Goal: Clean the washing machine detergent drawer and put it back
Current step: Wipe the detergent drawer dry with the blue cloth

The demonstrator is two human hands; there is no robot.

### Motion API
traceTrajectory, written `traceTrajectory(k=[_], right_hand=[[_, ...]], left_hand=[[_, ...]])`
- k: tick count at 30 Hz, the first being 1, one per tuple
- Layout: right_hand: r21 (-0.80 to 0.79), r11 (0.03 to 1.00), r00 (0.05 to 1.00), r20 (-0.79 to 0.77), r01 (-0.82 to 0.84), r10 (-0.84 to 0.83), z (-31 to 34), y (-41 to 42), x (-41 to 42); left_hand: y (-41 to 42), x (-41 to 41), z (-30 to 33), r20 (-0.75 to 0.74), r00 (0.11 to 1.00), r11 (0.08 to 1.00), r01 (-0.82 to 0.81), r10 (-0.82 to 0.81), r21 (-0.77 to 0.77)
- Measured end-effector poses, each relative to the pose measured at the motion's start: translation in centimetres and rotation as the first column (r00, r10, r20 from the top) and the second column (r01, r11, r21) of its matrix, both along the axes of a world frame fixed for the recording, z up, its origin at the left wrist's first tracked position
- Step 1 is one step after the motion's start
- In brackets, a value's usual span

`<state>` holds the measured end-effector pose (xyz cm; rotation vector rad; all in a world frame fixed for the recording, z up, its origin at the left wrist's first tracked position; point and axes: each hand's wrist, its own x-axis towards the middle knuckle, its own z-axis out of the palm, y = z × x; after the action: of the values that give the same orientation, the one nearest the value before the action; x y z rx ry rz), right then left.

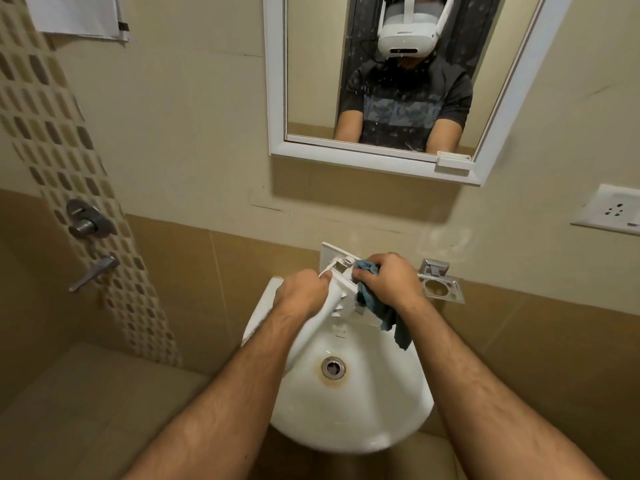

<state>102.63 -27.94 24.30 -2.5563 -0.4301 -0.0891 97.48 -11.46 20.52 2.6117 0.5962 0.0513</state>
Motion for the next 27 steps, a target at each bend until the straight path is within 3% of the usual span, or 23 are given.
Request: traceTrajectory(k=[2, 6, 11, 13, 18, 20, 22, 24, 27], right_hand=[[0.034, 0.999, 0.999, -0.014, 0.032, -0.032, -0.8, -0.1, -0.1], [0.192, 0.971, 0.989, 0.011, 0.142, -0.147, -2.6, -0.5, -0.1], [0.354, 0.908, 0.973, -0.046, 0.226, -0.225, -5.0, -2.9, 0.7], [0.432, 0.863, 0.965, -0.097, 0.263, -0.245, -5.7, -4.0, 1.3], [0.647, 0.697, 0.951, -0.201, 0.308, -0.234, -6.3, -5.1, 1.8], [0.694, 0.644, 0.946, -0.219, 0.322, -0.238, -6.2, -5.0, 1.9], [0.712, 0.617, 0.942, -0.236, 0.336, -0.241, -6.1, -4.9, 2.1], [0.718, 0.597, 0.933, -0.246, 0.358, -0.263, -6.1, -5.0, 2.2], [0.747, 0.516, 0.905, -0.297, 0.419, -0.305, -6.5, -5.3, 2.4]], left_hand=[[0.0, 0.0, 0.2, 0.008, 0.999, 0.999, 0.039, -0.039, 0.012], [0.7, 0.2, 0.5, 0.009, 0.991, 0.973, 0.134, -0.134, -0.191], [4.8, 0.0, 0.3, 0.041, 0.999, 0.973, 0.013, -0.004, -0.229], [6.4, -0.2, -0.7, 0.034, 0.997, 0.943, -0.058, 0.073, -0.328], [6.5, -1.6, -4.3, -0.092, 0.988, 0.696, -0.152, 0.123, -0.701], [6.2, -2.0, -5.5, -0.119, 0.982, 0.528, -0.178, 0.144, -0.83], [6.4, -2.3, -6.3, -0.129, 0.974, 0.281, -0.179, 0.188, -0.943], [6.9, -2.6, -6.9, -0.131, 0.966, 0.102, -0.157, 0.221, -0.982], [7.6, -3.2, -7.7, -0.142, 0.955, -0.001, -0.146, 0.259, -0.989]])
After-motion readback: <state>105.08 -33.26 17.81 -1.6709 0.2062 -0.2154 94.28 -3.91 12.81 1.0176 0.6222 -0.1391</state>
